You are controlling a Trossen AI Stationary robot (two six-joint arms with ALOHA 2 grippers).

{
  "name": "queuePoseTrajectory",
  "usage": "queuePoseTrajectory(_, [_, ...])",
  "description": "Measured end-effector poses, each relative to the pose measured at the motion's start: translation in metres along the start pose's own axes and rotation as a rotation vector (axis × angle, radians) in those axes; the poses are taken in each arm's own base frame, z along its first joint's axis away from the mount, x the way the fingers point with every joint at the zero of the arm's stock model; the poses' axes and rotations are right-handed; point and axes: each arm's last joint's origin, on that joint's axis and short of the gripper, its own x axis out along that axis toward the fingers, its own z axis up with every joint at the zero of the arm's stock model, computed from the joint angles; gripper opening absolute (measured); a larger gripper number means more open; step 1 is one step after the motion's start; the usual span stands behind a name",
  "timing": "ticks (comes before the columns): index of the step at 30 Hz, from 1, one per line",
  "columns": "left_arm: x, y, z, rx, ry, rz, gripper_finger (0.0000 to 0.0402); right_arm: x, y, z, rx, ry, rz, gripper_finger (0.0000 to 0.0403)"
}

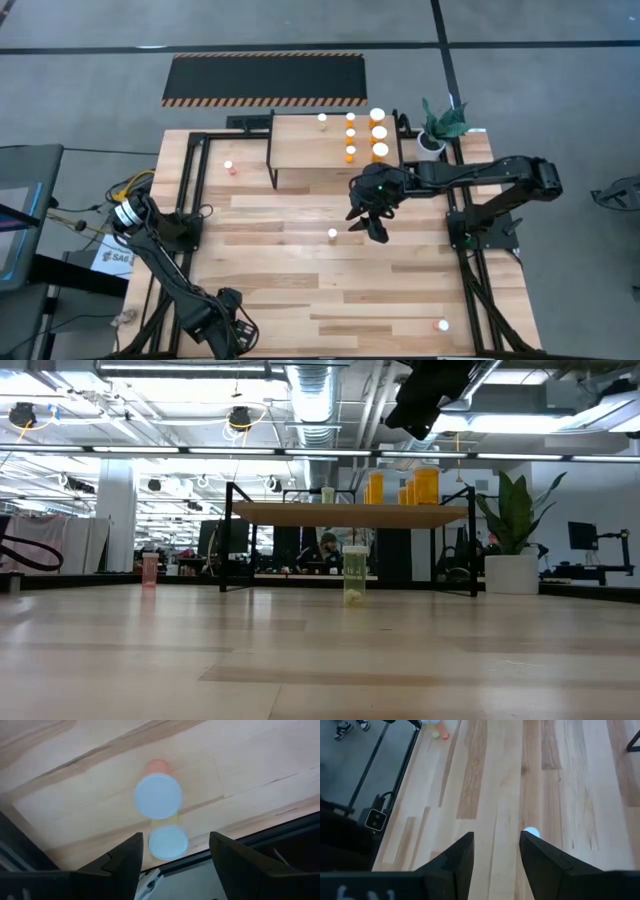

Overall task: Pick and place medicine bottles onto shelf by color
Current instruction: Put the bottom yellow pill bottle on the shelf aligned with the other small yellow pill bottle

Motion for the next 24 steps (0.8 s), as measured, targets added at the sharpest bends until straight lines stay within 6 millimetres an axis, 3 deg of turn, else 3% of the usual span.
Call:
queuePoseTrajectory(10, [0.0000, -0.0001, -0.0001, 0.011, 0.001, 0.000, 0.0211, 0.0000, 0.0000, -0.0002, -0.044, 0.002, 0.000, 0.0177])
queuePoseTrajectory(24, [-0.0001, 0.0003, -0.0008, 0.021, 0.025, 0.013, 0.0149, -0.0006, -0.0020, 0.0000, -0.054, 0.000, -0.005, 0.0177])
